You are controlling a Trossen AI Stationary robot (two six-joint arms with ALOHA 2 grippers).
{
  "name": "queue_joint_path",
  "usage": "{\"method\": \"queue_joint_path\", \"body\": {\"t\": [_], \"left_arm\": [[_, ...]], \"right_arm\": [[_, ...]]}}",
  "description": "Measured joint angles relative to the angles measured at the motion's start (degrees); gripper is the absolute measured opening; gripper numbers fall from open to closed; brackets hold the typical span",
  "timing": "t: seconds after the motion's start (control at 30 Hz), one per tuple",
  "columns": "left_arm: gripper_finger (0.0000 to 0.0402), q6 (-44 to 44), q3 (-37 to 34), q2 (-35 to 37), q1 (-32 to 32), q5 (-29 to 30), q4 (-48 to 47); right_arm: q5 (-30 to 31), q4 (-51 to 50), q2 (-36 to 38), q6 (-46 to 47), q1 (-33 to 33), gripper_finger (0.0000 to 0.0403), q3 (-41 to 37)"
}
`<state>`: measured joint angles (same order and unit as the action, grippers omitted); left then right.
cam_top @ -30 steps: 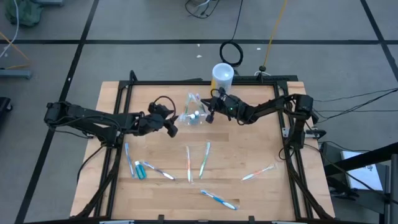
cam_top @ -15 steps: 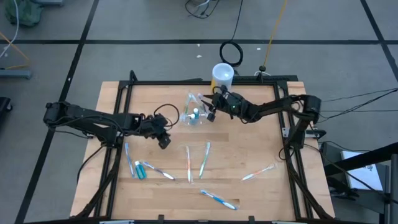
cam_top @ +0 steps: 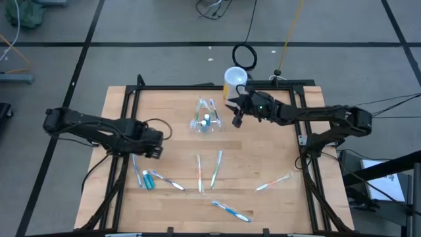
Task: Pick & Place toothbrushing station
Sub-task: Put the left blue toothbrush into the transparent organizer
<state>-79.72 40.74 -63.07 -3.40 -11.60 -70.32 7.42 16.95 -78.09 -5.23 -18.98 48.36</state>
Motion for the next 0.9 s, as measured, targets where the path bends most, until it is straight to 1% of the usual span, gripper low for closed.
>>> {"method": "queue_joint_path", "body": {"t": [0.1, 0.2, 0.27, 0.33, 0.4, 0.5, 0.57, 0.63, 0.73, 0.9], "left_arm": [[0.0161, -2.32, -0.10, -0.57, 0.08, 0.47, 0.70], [0.0161, -5.19, 0.09, -0.80, 0.14, 1.09, 1.26], [0.0161, -8.49, 0.03, -1.65, 0.04, 0.06, 1.80], [0.0161, -9.32, -0.08, -2.68, -0.31, -1.41, 2.08], [0.0161, -9.99, -0.54, -3.29, -0.94, -4.61, 2.58], [0.0161, -12.72, -1.42, -4.38, -2.85, -12.19, 3.20], [0.0161, -16.32, -1.41, -4.72, -4.48, -16.29, 3.31], [0.0161, -19.85, -1.46, -5.28, -6.52, -18.46, 2.68], [0.0161, -26.07, -1.47, -5.09, -10.25, -18.77, 2.03], [0.0161, -38.82, -1.47, -5.21, -17.14, -13.34, 2.43]], "right_arm": [[-0.11, -2.58, 1.24, 3.25, 0.26, 0.0113, 0.00], [-0.11, -3.54, 1.19, 3.43, 1.08, 0.0111, -0.04], [-0.13, -3.08, 1.19, 2.77, 1.76, 0.0110, -0.09], [-0.15, -3.07, 1.21, 1.25, 2.55, 0.0110, -0.09], [-0.15, -3.14, 1.19, -0.56, 3.21, 0.0110, -0.09], [-0.15, -3.10, 1.19, -1.38, 3.90, 0.0109, -0.09], [-0.15, -3.14, 1.19, -1.39, 4.23, 0.0109, -0.09], [-0.15, -3.14, 1.19, -1.43, 4.55, 0.0109, -0.09], [-0.14, -3.31, 1.19, -1.44, 5.10, 0.0107, -0.09], [-0.15, -3.10, 1.19, -1.44, 6.01, 0.0105, -0.09]]}}
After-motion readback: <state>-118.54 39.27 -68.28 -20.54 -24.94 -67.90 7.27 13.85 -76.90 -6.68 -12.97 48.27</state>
